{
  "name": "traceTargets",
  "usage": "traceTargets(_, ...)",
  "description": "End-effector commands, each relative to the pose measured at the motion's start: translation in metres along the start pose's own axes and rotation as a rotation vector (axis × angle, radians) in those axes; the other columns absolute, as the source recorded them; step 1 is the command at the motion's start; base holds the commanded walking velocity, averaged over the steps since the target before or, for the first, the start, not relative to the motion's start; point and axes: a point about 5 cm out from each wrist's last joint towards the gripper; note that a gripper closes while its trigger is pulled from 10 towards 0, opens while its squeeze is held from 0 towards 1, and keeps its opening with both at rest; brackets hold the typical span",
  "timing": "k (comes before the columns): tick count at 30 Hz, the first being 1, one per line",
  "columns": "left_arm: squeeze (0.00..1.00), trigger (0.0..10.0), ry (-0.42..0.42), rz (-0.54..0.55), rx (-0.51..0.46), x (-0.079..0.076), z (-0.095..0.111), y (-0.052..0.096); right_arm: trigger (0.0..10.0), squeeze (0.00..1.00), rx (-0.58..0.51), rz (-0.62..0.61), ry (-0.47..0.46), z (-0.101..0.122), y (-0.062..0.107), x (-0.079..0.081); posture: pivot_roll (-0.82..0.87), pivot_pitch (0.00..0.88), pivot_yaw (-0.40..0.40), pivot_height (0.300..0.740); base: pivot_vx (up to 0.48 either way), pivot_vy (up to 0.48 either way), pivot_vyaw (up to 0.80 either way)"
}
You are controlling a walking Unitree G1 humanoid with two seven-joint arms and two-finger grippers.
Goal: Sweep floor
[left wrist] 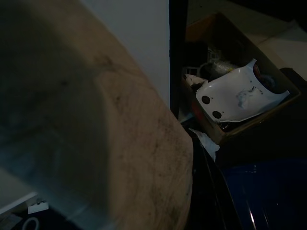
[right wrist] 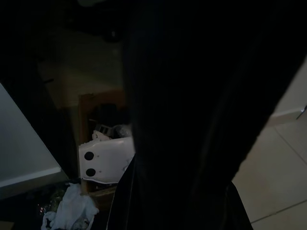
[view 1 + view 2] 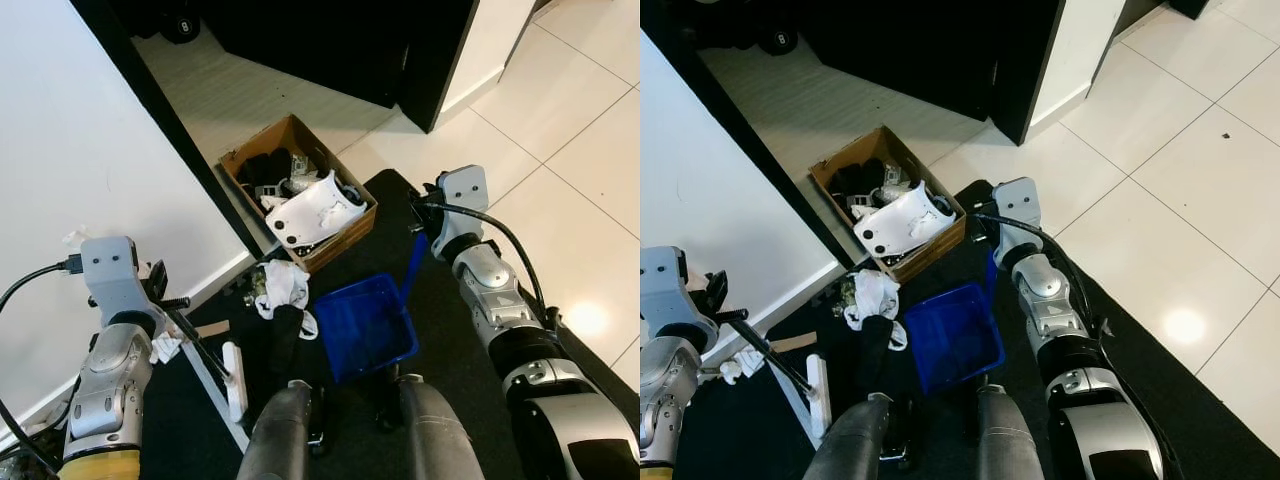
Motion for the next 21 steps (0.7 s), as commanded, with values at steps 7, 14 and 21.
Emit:
traceTargets(7, 0.0, 10.0, -0.01, 0.023, 0.019, 0.0049, -0.0069, 0.0034, 10.0, 0.0, -0.022, -0.008, -0.007, -0.0067, 0.0079, 0.003, 0.06, 0.311, 0.043, 0.74, 0.0, 0.0, 0.0)
traceTargets(14, 0.0, 10.0, -0.012, 0.022, 0.018, 0.0046, -0.007, 0.0028, 10.0, 0.0, -0.048, -0.016, -0.051, -0.0021, 0.0069, 0.0023, 0.06, 0.309, 0.042, 0.74, 0.0, 0.0, 0.0)
traceTargets(21, 0.0, 10.0, -0.011, 0.025, 0.02, 0.0048, -0.0075, 0.0026, 10.0, 0.0, -0.072, -0.038, -0.108, 0.0019, 0.0083, -0.0047, 0.06, 0.312, 0.04, 0.74, 0.0, 0.0, 0.0)
Point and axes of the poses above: a point about 5 cm out from each wrist's last joint towards the gripper, its own y axis pointing back from the gripper into the wrist, its own z axis along the axis of the wrist's last joint, x = y × z, and after that the axes turned 3 degrees about -y, right-handed
